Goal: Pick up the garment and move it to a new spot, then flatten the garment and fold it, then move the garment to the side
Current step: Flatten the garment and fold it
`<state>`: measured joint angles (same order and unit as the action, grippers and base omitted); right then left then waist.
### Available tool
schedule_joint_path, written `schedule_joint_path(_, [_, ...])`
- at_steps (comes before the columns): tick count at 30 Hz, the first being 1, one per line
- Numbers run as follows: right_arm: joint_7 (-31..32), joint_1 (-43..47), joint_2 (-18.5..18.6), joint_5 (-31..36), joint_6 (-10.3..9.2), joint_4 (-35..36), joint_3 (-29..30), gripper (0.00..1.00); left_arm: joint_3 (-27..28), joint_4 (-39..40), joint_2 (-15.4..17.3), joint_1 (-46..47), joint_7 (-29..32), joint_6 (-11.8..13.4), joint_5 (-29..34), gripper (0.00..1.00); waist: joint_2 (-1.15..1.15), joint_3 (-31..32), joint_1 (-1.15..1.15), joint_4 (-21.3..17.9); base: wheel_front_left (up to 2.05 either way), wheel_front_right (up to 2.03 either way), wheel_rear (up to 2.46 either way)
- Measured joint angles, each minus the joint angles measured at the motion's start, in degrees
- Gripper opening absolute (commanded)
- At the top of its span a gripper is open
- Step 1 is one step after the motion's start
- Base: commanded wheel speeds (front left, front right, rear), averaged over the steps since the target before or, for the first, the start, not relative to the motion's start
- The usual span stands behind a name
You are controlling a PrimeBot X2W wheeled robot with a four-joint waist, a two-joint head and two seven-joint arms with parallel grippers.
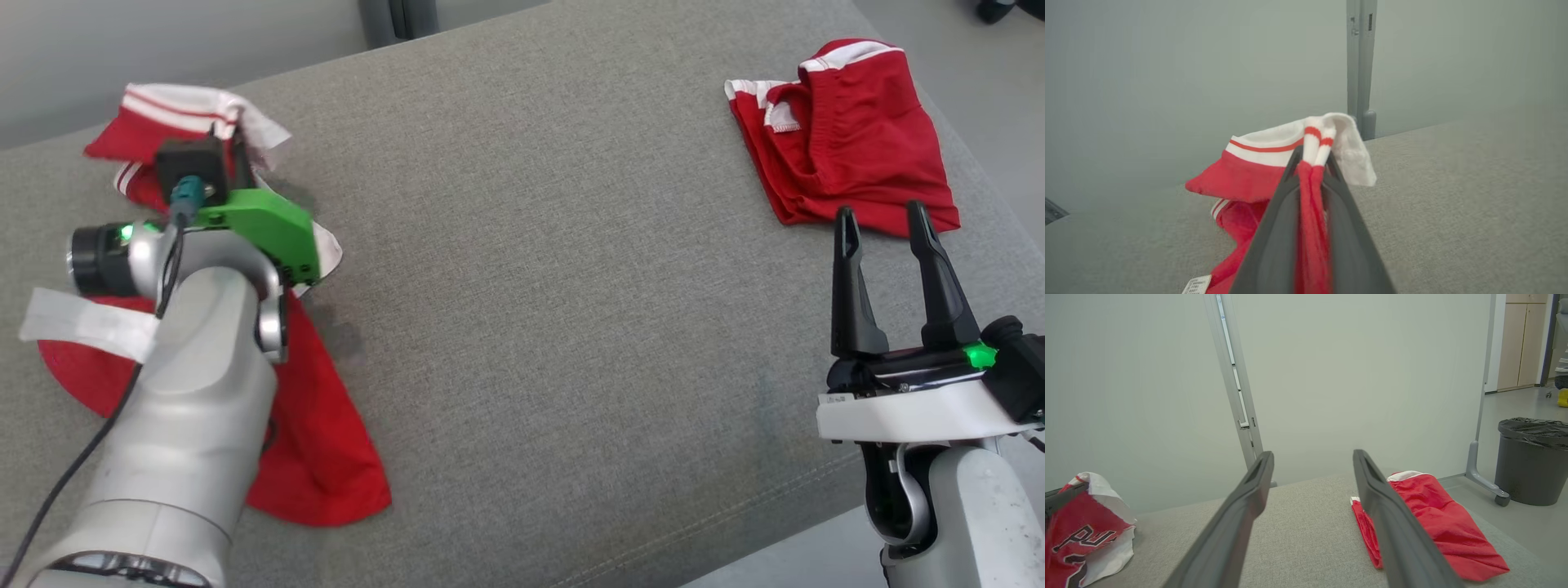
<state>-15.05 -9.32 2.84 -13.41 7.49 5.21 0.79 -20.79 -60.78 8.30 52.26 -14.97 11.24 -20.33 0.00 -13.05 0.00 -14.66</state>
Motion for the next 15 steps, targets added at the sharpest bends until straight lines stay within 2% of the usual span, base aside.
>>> schedule_joint_path(5, [0.0, 0.56, 0.0, -0.02, 0.0, 0.07, 0.82, 1.0, -1.65, 8.68, -3.96, -2.53, -0.08, -1.44, 1.19, 0.0, 0.0, 0.64, 0.0, 0.18, 0.0, 0.0, 0.0])
schedule_joint_path(9, [0.0, 0.75, 0.0, -0.09, 0.0, 0.14, 1.36, 1.0, -5.14, 14.95, -5.28, -5.92, -0.08, -3.23, 1.3, 0.0, 0.0, 0.86, 0.0, -0.17, 0.0, 0.0, 0.0])
schedule_joint_path(11, [0.0, 0.86, 0.01, -0.1, 0.0, 0.12, 1.58, 1.0, -8.79, 18.58, -5.3, -7.97, -0.1, -4.39, -0.19, 0.0, 0.0, 0.87, 0.0, -0.41, 0.0, 0.0, 0.0])
schedule_joint_path(15, [0.0, 0.94, 0.02, -0.35, 0.0, -0.09, 1.85, 1.0, -19.05, 23.58, -5.55, -11.83, -0.15, -3.72, -4.54, 0.0, 0.0, 0.75, 0.0, -0.89, 0.0, 0.0, 0.0])
